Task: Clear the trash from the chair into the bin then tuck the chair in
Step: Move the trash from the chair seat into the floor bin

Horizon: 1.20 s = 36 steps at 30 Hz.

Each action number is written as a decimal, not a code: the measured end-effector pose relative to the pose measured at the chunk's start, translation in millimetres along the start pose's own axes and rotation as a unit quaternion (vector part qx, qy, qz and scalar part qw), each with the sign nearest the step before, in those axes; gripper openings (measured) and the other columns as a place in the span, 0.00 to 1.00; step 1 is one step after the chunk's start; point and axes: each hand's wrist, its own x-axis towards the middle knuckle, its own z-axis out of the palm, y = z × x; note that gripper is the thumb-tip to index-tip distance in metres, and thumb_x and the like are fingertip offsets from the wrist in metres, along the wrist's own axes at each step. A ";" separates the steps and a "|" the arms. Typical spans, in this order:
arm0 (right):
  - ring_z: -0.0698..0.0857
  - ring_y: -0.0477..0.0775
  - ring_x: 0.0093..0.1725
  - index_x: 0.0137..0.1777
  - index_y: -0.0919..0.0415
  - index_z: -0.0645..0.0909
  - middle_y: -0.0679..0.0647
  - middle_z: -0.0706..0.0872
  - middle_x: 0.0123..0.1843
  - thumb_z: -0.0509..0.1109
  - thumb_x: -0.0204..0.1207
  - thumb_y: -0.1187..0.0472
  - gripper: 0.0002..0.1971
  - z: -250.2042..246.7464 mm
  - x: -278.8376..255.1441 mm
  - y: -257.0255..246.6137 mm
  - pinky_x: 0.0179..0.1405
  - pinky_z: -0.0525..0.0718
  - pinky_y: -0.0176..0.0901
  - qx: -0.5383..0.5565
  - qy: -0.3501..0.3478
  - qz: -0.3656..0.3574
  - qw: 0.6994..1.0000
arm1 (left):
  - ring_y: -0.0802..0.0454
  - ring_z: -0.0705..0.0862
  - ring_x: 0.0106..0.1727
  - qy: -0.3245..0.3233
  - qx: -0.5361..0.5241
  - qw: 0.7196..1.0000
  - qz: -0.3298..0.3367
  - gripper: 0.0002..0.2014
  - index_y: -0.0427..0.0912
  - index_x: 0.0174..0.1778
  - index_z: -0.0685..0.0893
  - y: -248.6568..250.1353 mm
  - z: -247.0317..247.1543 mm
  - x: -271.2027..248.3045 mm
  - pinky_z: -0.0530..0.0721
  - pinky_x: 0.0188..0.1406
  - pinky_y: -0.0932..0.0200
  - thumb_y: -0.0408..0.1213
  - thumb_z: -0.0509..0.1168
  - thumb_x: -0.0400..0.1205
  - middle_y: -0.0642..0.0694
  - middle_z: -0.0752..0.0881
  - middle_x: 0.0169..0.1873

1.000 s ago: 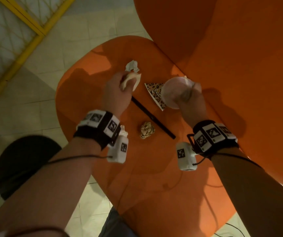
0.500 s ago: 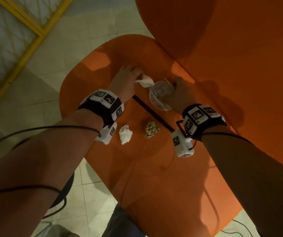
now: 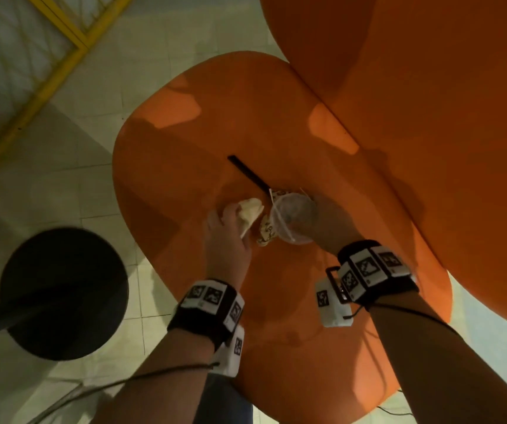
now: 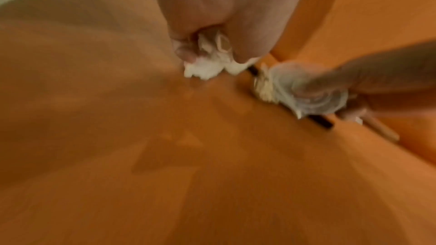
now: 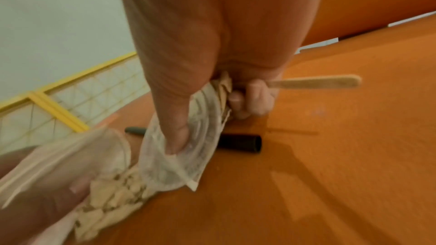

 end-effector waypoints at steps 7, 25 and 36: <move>0.82 0.63 0.58 0.66 0.60 0.74 0.61 0.82 0.62 0.69 0.77 0.51 0.21 18.4 -0.5 -3.5 0.50 0.80 0.49 -0.113 0.039 0.019 0.993 | 0.40 0.72 0.65 0.029 0.045 0.998 0.019 0.28 0.44 0.71 0.72 -16.9 11.0 0.3 0.79 0.60 0.47 0.32 0.72 0.75 0.38 0.75 0.63; 0.84 0.63 0.55 0.68 0.61 0.72 0.60 0.84 0.59 0.72 0.73 0.56 0.24 34.8 -16.0 -16.2 0.44 0.82 0.51 -0.027 0.070 0.045 0.996 | 0.46 0.81 0.65 -0.053 -0.122 0.988 0.078 0.25 0.48 0.70 0.72 -0.8 22.6 -1.1 0.84 0.59 0.51 0.34 0.70 0.77 0.46 0.82 0.63; 0.82 0.64 0.61 0.72 0.62 0.68 0.62 0.81 0.64 0.72 0.74 0.58 0.28 63.0 -53.1 0.6 0.59 0.84 0.56 0.054 0.030 0.038 0.997 | 0.55 0.82 0.52 -0.038 -0.253 0.967 0.013 0.27 0.46 0.72 0.72 -20.3 17.8 -64.3 0.73 0.37 0.72 0.35 0.71 0.77 0.46 0.84 0.59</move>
